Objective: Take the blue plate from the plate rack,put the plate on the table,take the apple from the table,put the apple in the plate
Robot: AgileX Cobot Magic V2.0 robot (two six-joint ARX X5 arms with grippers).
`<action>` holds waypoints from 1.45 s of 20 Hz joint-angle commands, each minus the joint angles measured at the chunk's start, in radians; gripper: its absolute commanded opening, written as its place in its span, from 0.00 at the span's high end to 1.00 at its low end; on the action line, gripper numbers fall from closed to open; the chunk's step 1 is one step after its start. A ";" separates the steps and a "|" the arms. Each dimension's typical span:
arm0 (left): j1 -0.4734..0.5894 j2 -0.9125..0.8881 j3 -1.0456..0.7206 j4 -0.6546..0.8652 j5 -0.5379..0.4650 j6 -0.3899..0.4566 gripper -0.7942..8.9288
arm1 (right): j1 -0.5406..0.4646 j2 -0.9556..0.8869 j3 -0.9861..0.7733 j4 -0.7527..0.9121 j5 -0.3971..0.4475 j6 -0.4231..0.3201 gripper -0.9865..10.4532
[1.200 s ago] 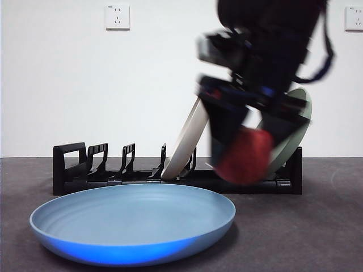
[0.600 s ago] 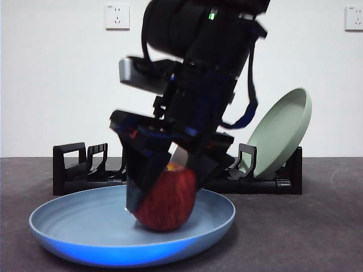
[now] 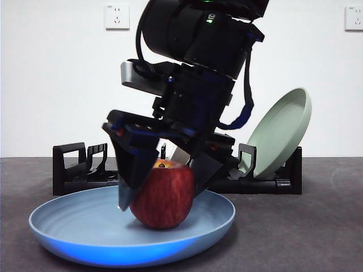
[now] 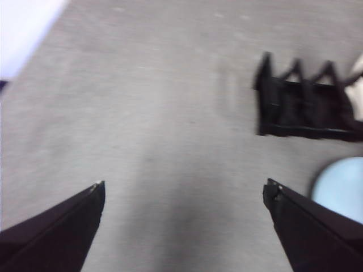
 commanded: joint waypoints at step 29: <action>-0.004 0.021 -0.298 0.525 0.337 0.184 0.93 | -0.126 -1.083 -0.680 0.235 0.243 0.163 0.92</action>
